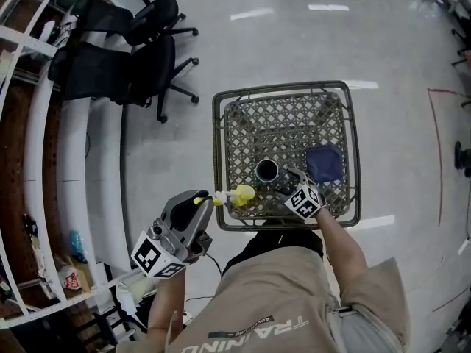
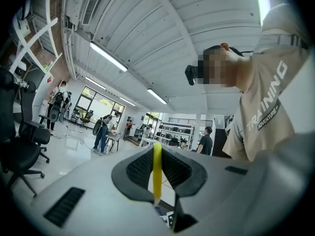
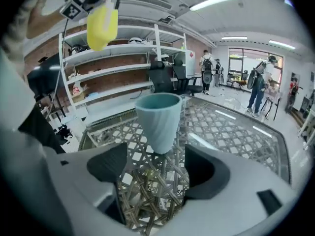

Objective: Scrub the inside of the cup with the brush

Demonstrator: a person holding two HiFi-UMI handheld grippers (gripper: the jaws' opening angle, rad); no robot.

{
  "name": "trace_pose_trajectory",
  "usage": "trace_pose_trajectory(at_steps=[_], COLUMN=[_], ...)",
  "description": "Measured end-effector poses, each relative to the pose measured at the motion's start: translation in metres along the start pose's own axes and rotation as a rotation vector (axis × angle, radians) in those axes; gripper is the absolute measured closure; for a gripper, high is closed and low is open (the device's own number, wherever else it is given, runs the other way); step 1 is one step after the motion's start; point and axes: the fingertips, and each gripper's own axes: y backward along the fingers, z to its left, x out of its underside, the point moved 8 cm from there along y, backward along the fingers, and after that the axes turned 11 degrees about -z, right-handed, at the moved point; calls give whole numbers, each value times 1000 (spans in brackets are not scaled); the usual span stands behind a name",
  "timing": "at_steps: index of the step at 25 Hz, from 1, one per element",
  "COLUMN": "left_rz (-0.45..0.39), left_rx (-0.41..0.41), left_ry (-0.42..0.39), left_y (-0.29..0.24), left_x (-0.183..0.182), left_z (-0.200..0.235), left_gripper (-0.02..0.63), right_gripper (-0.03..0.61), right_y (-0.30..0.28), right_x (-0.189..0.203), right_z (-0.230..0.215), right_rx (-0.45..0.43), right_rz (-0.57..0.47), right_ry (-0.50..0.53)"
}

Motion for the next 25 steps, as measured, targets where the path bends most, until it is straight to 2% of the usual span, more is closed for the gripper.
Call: trace_pose_trajectory(at_steps=[4,8,10,12,13,17,19,22,25], left_rz=[-31,-61,-69,-86,-95,-140,-147,-133,-133], left_rx=[-6,18,21,22,21,14,19,41,29], left_ry=[12,36,31,27,27,34,22,-10,-15], left_y=[5,5,2,0,0,-6,-9,-14,-16], left_x=[0,10,12,6,2,-6,-6,-7,-14], left_z=[1,-5,-4,-1,1,5,1,-3,4], left_gripper=[563,563,563,562,563,562,562,563,562], right_gripper=[204,219,249,317,322,528,555,561,561], right_y=[41,81,95,110,119,152,167,186,195], right_x=[-35,-82,-108,-139,-154,-201,-217,-245,-280], right_z=[3,13,19,26,28,13,3,-12,-15], right_rx=[23,-4,-15,-15,-6,52,63,90,80], right_rz=[-102,-183,-229,-281,-316,-442,-497,-594,-607], right_ry=[-28,16,54,66,58,1,-10,-24,24])
